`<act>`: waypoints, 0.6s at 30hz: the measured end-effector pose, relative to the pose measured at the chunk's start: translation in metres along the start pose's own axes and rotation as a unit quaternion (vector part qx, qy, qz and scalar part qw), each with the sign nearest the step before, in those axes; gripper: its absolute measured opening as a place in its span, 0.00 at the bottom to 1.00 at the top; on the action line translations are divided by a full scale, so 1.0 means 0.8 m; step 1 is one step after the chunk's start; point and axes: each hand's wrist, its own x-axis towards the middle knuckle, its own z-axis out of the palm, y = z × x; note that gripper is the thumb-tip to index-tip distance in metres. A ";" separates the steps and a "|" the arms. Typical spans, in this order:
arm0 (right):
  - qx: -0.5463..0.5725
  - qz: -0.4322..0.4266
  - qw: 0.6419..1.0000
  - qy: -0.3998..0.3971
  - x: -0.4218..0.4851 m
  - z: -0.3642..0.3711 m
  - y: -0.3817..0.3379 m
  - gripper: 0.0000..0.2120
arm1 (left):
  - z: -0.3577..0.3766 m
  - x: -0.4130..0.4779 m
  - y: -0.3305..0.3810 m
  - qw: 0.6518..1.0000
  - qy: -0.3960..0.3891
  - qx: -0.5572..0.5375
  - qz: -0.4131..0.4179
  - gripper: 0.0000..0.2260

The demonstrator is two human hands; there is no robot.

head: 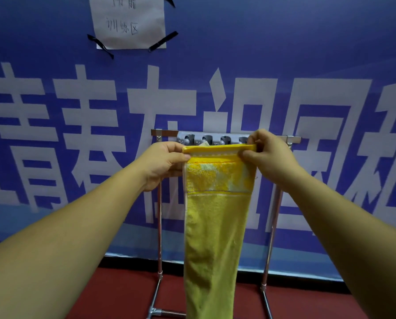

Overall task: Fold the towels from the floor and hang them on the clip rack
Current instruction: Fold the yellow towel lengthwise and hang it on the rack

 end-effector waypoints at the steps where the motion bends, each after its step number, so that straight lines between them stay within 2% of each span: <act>1: 0.021 0.007 1.000 -0.003 -0.001 0.001 -0.001 0.08 | 0.000 0.000 0.001 1.000 0.001 -0.001 0.002 0.08; 4: 0.003 0.032 0.999 -0.044 0.000 0.003 0.000 0.14 | -0.001 -0.001 0.000 1.000 0.003 0.013 0.003 0.06; 6: 0.002 0.041 0.998 -0.048 0.000 0.005 0.003 0.10 | 0.001 -0.002 -0.002 1.000 0.002 0.017 0.005 0.06; 13: 0.208 0.042 0.977 -0.022 -0.002 -0.005 0.011 0.06 | 0.000 -0.006 0.000 0.999 -0.011 -0.004 0.035 0.09; 15: 0.218 0.037 0.975 -0.030 0.001 -0.012 0.016 0.05 | 0.001 -0.006 0.004 0.999 -0.019 0.000 0.045 0.07; 18: 0.195 0.037 0.979 -0.046 0.003 -0.021 0.015 0.10 | 0.000 -0.007 0.012 0.998 -0.026 0.012 0.050 0.04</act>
